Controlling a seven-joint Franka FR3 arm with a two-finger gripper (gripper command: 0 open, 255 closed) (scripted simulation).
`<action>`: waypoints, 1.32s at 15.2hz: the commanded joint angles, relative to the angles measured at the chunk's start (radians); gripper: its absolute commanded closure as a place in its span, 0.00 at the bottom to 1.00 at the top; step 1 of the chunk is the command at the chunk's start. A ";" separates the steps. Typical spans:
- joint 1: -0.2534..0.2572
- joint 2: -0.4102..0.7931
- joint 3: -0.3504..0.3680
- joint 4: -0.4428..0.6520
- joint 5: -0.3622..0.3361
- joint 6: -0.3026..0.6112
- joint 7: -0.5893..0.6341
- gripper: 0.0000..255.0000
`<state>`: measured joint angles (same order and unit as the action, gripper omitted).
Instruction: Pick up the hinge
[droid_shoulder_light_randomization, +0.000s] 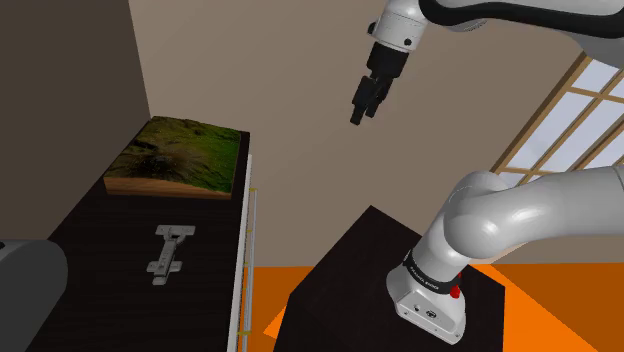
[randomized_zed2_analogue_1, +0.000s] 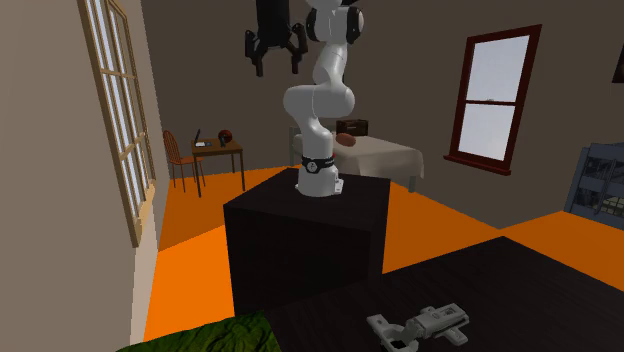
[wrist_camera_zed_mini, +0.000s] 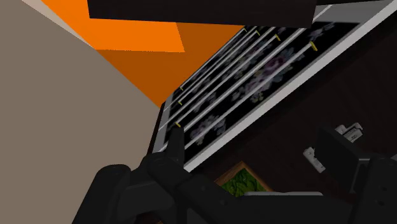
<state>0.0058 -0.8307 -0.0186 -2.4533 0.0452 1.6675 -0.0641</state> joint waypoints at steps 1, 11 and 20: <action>0.000 0.000 0.000 0.000 0.000 0.000 0.000 0.00; 0.032 0.120 0.226 -0.125 0.145 0.261 0.318 0.00; 0.022 0.396 0.437 -0.091 0.200 0.523 0.613 0.00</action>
<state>0.0356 -0.4796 0.3940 -2.5591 0.2471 2.1569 0.5119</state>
